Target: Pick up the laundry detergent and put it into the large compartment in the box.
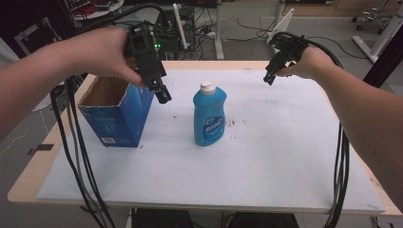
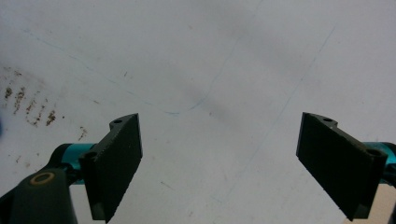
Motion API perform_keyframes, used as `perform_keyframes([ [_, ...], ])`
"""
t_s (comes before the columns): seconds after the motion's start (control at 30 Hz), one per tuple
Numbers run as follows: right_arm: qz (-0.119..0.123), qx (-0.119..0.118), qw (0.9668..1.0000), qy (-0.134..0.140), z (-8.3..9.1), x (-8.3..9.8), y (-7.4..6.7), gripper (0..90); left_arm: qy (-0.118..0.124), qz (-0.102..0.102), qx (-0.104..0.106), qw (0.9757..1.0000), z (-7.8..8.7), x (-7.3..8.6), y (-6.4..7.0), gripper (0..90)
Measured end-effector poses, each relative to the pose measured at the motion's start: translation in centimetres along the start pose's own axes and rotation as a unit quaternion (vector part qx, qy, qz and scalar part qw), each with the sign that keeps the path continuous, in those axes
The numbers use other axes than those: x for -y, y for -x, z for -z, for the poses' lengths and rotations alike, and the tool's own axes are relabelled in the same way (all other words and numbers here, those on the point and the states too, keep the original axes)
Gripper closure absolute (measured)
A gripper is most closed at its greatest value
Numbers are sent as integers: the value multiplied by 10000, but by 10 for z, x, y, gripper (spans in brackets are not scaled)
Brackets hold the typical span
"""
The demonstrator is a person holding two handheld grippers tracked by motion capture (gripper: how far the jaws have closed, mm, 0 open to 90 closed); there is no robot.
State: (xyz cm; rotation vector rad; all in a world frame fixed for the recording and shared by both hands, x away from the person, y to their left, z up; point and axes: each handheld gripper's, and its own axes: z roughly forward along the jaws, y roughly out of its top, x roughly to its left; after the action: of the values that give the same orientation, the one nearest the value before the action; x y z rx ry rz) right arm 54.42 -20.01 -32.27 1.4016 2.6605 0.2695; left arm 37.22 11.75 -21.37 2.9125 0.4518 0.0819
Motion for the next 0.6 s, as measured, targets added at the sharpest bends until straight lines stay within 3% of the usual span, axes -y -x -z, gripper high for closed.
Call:
perform_keyframes([
  [0.43,19,-34,10000,35,0,0,1,136,430,95,46,9990,-11,-15,7,167],
  [0.6,25,-49,10000,52,0,0,0,136,440,125,20,9990,-14,-20,7,167],
])
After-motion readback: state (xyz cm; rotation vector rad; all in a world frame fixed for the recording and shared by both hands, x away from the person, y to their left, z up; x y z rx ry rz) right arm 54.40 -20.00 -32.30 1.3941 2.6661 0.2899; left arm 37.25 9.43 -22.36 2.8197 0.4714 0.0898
